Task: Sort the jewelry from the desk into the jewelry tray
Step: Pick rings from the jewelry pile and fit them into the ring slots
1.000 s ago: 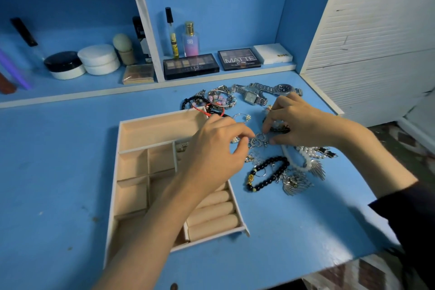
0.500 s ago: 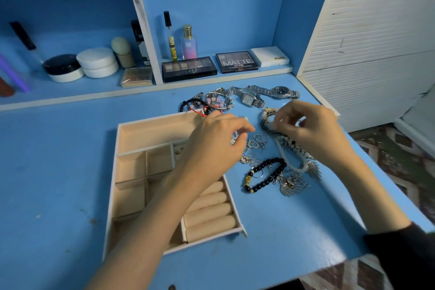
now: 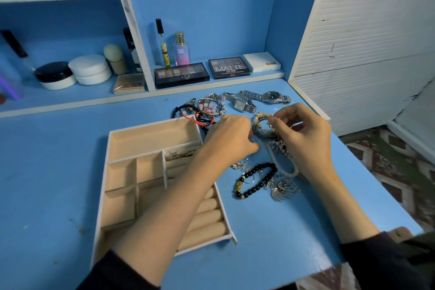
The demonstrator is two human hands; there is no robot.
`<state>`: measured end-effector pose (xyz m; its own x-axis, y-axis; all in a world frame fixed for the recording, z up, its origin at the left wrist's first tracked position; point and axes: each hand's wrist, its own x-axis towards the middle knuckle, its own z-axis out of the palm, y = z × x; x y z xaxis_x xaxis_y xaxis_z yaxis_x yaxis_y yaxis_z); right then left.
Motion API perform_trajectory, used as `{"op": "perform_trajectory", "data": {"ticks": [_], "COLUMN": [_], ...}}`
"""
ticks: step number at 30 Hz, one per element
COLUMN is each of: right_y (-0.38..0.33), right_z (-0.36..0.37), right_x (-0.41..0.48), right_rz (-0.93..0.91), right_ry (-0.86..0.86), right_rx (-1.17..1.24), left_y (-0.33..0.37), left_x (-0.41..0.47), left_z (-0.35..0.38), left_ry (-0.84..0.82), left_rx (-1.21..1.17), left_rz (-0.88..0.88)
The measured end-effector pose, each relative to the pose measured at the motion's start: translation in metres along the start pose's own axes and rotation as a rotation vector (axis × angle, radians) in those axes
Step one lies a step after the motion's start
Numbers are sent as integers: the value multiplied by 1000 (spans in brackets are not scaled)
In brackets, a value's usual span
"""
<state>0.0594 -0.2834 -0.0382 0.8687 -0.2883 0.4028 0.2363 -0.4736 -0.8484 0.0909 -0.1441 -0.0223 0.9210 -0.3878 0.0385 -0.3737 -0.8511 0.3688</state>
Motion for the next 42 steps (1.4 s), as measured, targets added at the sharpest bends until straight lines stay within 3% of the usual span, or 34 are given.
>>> {"op": "perform_trajectory", "data": {"ticks": [9,18,26,42], "right_y": [-2,-1,-1,0], "right_z": [-1,0,0,0], "right_x": [-2,-2,-2,-3], "right_rz": [-20,-20,-23,-48], "right_ry": [-10,-19,-25,-24], "right_rx": [1,-1,-4,-29], "left_y": [4,3,1,10], "left_x": [5,2,-3,-2], "left_z": [-5,-5,-12,-12], "left_ry": [-127,-44,-188,-175], "left_rx": [-111,-257,-103,-136], "left_rz": [-72,-70,-61,-117]}}
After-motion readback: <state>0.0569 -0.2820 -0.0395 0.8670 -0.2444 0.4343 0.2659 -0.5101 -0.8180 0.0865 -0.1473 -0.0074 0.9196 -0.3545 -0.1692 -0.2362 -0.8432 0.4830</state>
